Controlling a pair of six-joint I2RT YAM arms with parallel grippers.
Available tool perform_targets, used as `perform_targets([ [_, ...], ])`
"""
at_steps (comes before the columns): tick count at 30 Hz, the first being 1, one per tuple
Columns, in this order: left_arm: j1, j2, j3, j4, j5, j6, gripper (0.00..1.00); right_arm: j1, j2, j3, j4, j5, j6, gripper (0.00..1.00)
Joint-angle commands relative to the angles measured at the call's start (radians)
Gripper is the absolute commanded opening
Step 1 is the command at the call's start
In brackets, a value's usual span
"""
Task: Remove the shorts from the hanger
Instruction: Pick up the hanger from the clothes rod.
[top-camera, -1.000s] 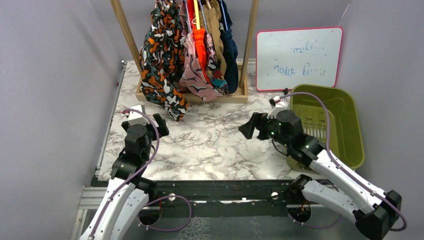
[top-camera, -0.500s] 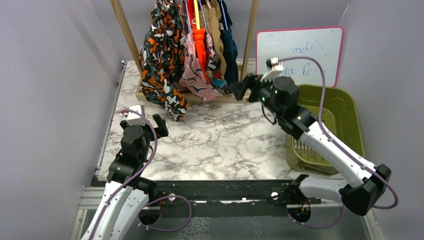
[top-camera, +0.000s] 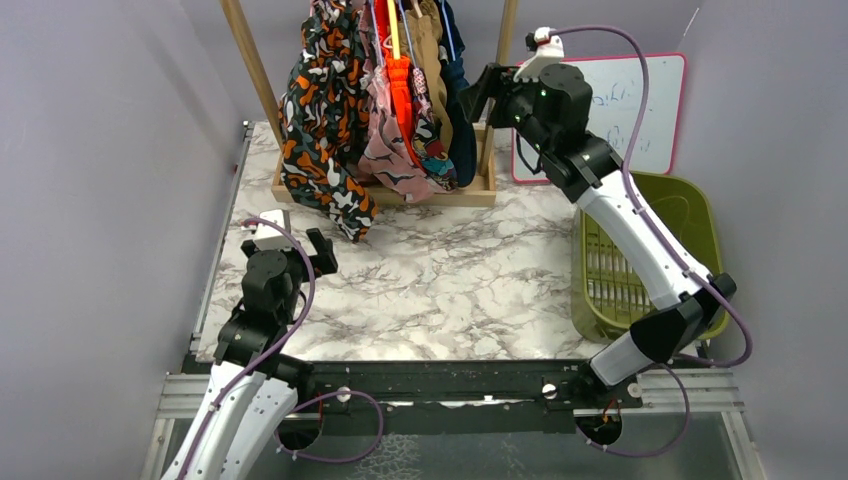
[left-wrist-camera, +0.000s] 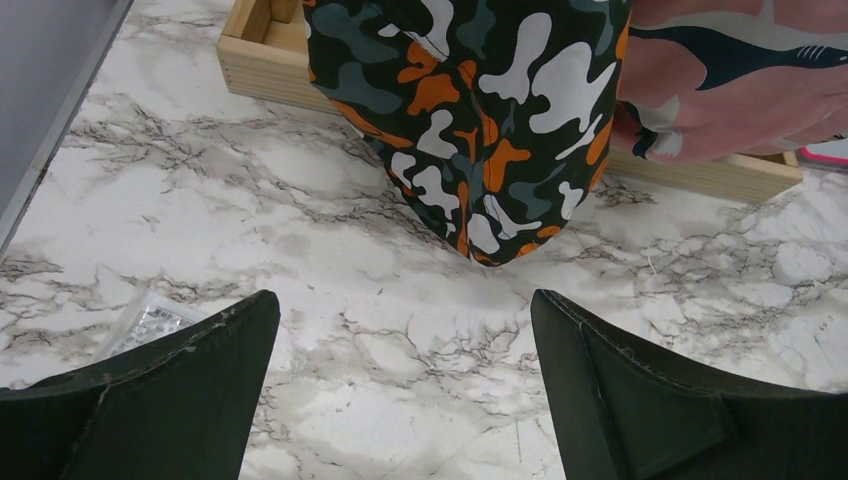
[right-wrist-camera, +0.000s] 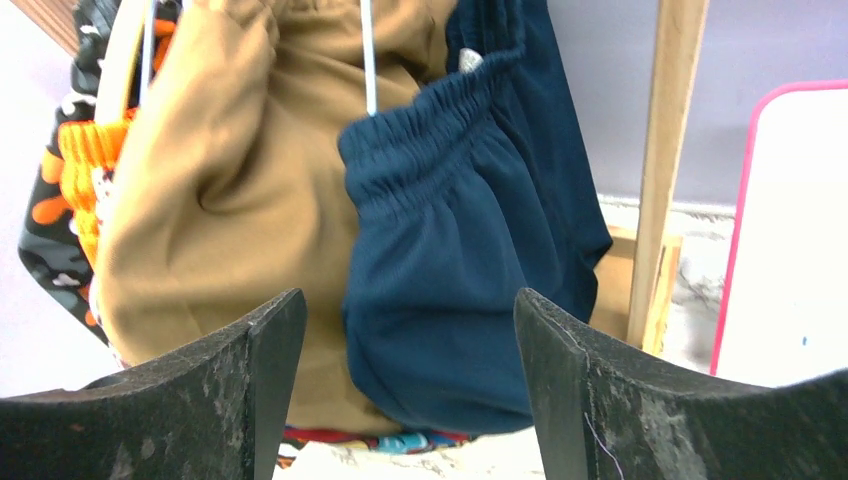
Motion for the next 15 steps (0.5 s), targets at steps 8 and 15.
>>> perform_targets([
  [8, -0.002, 0.014, 0.007, 0.016, 0.035, 0.011, 0.99, -0.006, 0.259, 0.344, -0.118, -0.04, -0.061, 0.58],
  [15, -0.003, 0.015, 0.006, 0.017, 0.035, 0.011, 0.99, -0.006, 0.427, 0.571, -0.21, -0.008, -0.113, 0.51],
])
